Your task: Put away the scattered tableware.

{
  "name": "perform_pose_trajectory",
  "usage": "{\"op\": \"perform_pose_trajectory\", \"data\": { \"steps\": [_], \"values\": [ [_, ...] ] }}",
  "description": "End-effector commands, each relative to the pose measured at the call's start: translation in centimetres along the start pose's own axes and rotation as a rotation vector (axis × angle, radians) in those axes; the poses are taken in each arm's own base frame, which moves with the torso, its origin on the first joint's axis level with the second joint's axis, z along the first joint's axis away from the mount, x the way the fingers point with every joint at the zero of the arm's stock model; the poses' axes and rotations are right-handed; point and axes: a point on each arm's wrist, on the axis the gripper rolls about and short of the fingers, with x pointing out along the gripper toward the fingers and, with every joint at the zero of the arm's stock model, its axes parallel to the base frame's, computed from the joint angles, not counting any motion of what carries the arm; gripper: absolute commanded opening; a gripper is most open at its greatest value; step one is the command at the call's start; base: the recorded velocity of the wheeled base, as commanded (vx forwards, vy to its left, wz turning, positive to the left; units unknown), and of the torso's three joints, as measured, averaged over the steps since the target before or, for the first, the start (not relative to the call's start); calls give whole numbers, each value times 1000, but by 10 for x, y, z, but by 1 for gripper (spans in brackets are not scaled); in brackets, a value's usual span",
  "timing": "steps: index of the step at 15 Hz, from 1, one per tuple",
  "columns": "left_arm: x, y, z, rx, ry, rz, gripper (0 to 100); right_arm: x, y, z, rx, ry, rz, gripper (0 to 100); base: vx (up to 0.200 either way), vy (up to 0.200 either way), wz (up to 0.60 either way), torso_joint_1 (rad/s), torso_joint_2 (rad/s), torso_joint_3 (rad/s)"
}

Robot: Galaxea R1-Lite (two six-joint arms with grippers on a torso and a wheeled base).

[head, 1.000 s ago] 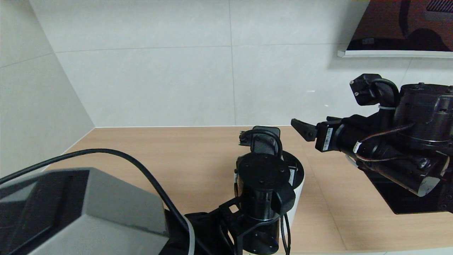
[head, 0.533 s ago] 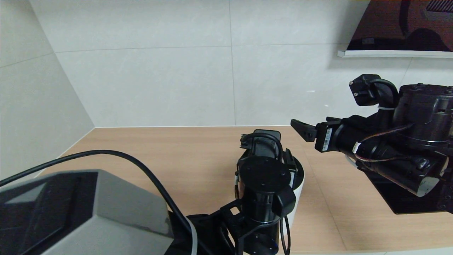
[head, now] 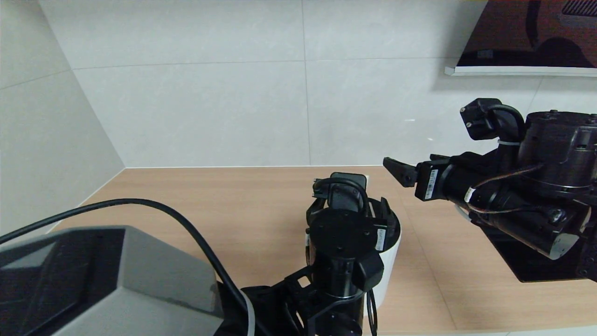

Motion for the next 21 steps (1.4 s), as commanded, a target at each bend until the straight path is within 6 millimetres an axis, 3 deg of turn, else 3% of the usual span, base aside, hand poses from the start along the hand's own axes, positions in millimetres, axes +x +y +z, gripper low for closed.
{"op": "perform_pose_trajectory", "data": {
  "steps": [1,5,8,11,13,15,16,21],
  "values": [
    [-10,8,15,-33,-31,-26,100,0,0,0,0,-1,0,100,0,0,0,0,0,0],
    [-56,48,56,-71,-71,-204,100,-2,0,2,2,-8,1,100,0,0,0,0,0,0],
    [-84,101,94,-76,-117,-311,100,-5,-6,6,10,-27,-15,100,0,0,0,0,0,0],
    [-126,143,110,-62,-114,-361,100,-28,-15,18,18,-73,-23,100,0,0,0,0,0,0],
    [-147,184,122,-56,-140,-287,100,-50,-22,27,-49,-114,-26,100,0,0,0,0,0,0],
    [-173,210,125,-65,-160,-238,100,-71,-28,24,-71,-122,-40,100,0,0,0,0,0,0],
    [-197,227,122,-76,-160,-188,100,-91,-35,17,-72,-122,-48,100,0,0,0,0,0,0],
    [-292,265,102,-29,-176,-4,100,-159,-66,-7,-56,-183,-168,100,0,0,0,0,0,0]
  ]
}}
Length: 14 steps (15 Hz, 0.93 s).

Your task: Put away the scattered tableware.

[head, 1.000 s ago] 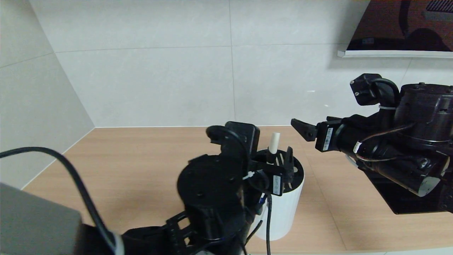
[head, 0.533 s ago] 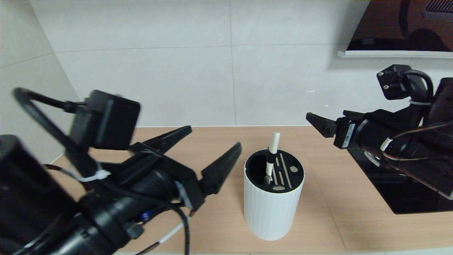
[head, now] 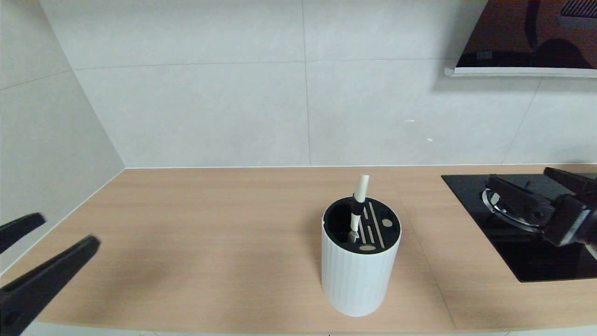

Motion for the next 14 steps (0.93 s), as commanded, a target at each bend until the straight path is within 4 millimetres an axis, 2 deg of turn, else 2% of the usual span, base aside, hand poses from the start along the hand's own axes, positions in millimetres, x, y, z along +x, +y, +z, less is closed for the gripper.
{"op": "perform_pose_trajectory", "data": {
  "steps": [1,5,6,7,9,10,11,14],
  "values": [
    [-77,14,-7,12,-153,153,100,-50,-22,-3,30,-103,-62,100,0,0,0,0,0,0],
    [-110,10,-20,70,-236,273,100,-99,-43,-10,41,-190,-239,100,0,0,0,0,0,0],
    [-120,8,-27,107,-254,303,100,-122,-47,-13,32,-210,-275,100,0,0,0,0,0,0],
    [-121,7,-29,132,-252,341,100,-141,-48,-14,27,-231,-285,100,0,0,0,0,0,0],
    [-123,6,-26,124,-271,427,100,-162,-48,-19,14,-240,-323,100,0,0,0,0,0,0],
    [-123,3,-24,136,-296,497,100,-183,-47,-32,-32,-257,-370,100,0,0,0,0,0,0],
    [-123,1,-24,142,-304,530,100,-194,-46,-42,-75,-272,-389,100,0,0,0,0,0,0],
    [-129,-6,-31,163,-330,583,100,-198,-42,-45,-100,-282,-479,100,0,0,0,0,0,0]
  ]
}}
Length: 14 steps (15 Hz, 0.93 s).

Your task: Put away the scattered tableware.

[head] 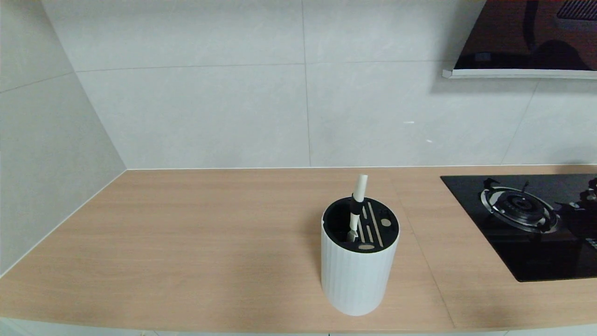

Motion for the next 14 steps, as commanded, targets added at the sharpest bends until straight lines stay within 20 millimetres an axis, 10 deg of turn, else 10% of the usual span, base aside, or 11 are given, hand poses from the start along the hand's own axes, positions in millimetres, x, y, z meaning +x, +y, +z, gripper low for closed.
{"op": "perform_pose_trajectory", "data": {
  "steps": [1,6,14],
  "values": [
    [-10,-2,-11,18,0,13,100,-19,-1,-7,-17,-62,-72,100,0,0,0,0,0,0],
    [3,-9,-86,52,167,-4,100,-14,9,-81,-7,99,72,100,0,0,0,0,0,0],
    [2,-15,-119,49,285,-221,100,-16,12,-99,13,245,172,100,0,0,0,0,0,0]
  ]
}}
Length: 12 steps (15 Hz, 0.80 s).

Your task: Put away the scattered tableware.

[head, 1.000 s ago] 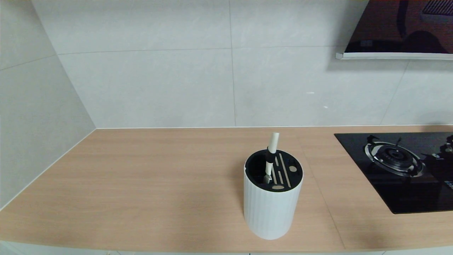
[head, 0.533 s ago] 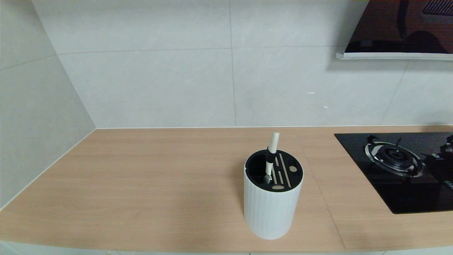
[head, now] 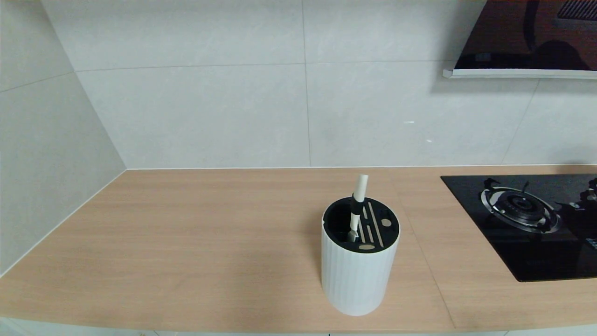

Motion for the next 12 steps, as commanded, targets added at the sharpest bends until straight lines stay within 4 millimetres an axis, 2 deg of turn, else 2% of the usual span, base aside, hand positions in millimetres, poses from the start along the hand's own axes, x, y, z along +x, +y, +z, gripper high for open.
{"op": "perform_pose_trajectory", "data": {
  "steps": [1,4,6,12],
  "values": [
    [0,-1,0,5,1,-26,100,0,0,0,0,4,12,100,0,0,0,0,0,0],
    [0,0,-6,26,63,5,100,0,0,0,-1,4,15,100,0,0,0,0,0,0],
    [0,0,-5,-39,50,5,100,0,0,0,-1,4,15,100,0,0,0,0,0,0],
    [0,0,-5,-47,47,6,100,0,0,0,0,4,25,100,0,0,0,0,0,0]
  ]
}}
